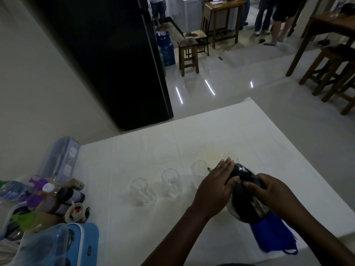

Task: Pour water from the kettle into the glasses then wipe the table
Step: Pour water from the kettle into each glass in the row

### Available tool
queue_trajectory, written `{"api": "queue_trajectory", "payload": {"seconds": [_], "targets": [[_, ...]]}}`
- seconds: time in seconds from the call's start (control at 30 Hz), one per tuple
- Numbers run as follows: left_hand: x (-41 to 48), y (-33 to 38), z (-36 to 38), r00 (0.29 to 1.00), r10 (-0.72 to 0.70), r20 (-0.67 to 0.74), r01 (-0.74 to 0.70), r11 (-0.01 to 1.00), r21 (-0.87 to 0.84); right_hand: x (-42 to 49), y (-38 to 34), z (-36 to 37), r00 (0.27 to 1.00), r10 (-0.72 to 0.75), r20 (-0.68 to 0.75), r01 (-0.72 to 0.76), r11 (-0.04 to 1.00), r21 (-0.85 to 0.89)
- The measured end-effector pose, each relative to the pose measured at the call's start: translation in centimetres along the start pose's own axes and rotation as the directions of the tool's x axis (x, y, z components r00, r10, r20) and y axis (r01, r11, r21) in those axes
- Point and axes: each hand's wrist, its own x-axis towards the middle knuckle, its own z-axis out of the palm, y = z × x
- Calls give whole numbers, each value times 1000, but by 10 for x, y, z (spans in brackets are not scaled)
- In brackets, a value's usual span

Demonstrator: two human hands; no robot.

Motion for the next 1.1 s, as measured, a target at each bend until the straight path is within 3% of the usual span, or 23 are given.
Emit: {"api": "queue_trajectory", "payload": {"seconds": [1.1], "targets": [[2, -3, -4, 999, -16, -31, 14, 999, -52, 4, -19, -5, 999, 54, 10, -53, 998, -44]]}}
